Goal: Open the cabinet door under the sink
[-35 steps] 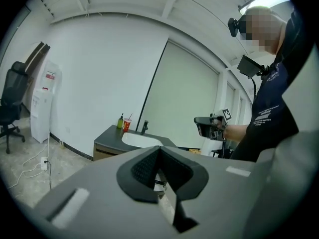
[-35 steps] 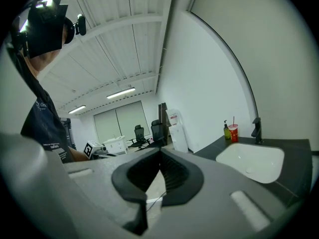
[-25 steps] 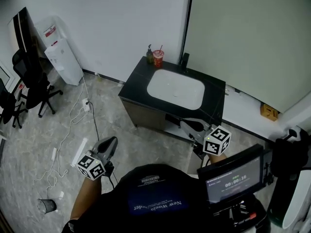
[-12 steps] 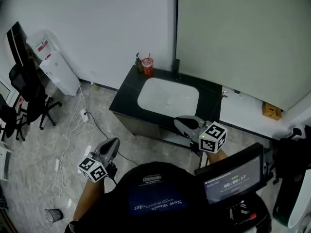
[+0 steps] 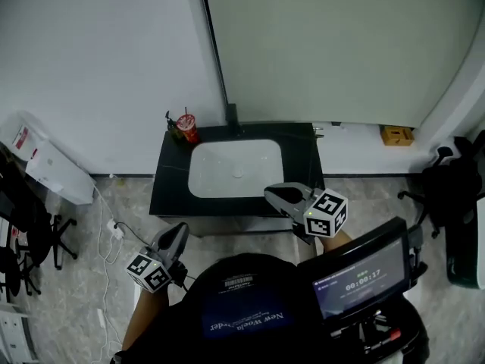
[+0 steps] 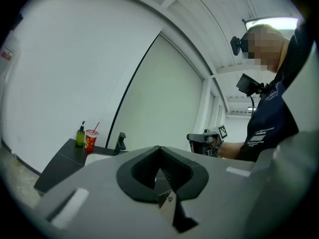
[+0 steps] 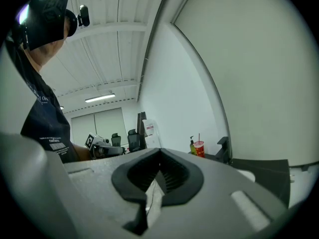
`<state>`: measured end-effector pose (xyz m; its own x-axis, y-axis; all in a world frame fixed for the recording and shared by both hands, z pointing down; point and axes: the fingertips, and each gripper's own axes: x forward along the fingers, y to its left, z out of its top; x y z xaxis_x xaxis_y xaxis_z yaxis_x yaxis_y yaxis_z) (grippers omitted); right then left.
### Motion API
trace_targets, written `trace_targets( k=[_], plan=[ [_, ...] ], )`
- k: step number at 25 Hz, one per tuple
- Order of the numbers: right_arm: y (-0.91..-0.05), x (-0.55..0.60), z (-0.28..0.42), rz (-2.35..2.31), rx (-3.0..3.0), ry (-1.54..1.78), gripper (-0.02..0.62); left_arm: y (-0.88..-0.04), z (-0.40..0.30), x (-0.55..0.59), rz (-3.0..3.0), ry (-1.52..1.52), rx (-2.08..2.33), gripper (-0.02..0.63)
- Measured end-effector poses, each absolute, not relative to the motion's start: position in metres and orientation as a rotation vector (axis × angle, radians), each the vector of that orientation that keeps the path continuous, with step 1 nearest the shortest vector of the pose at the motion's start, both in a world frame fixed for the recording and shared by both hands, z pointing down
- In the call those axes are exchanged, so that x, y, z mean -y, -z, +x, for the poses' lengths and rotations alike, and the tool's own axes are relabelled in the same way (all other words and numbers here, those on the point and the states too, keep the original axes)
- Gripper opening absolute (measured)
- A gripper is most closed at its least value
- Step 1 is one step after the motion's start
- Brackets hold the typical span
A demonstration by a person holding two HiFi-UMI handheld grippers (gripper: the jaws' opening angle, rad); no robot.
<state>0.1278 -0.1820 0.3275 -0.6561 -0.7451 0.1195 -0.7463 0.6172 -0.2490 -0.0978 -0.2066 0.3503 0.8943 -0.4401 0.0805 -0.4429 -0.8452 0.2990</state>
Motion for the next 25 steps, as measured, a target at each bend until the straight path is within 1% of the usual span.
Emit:
trace_targets(
  k=[8,14,18,25],
  plan=[
    [-0.298,0.228,0.107,1.583,2.724,-0.386,-0.002,-0.324,-0.122,0.282,2.833,-0.010,0.432,0.000],
    [-0.306,0.259,0.079,1.679,2.617,-0.444,-0.002,-0.336,-0.143,0.337,2.805,0.001,0.296,0.000],
    [-0.315,0.265,0.080,1.696,2.562,-0.485,-0.002,-0.341,-0.129,0.352,2.786,-0.001,0.219,0.000],
    [-0.308,0.289,0.122,1.672,2.610,-0.439,-0.002,-0.330,-0.080,0.366,2.791,0.015,0.240,0.000]
  ],
)
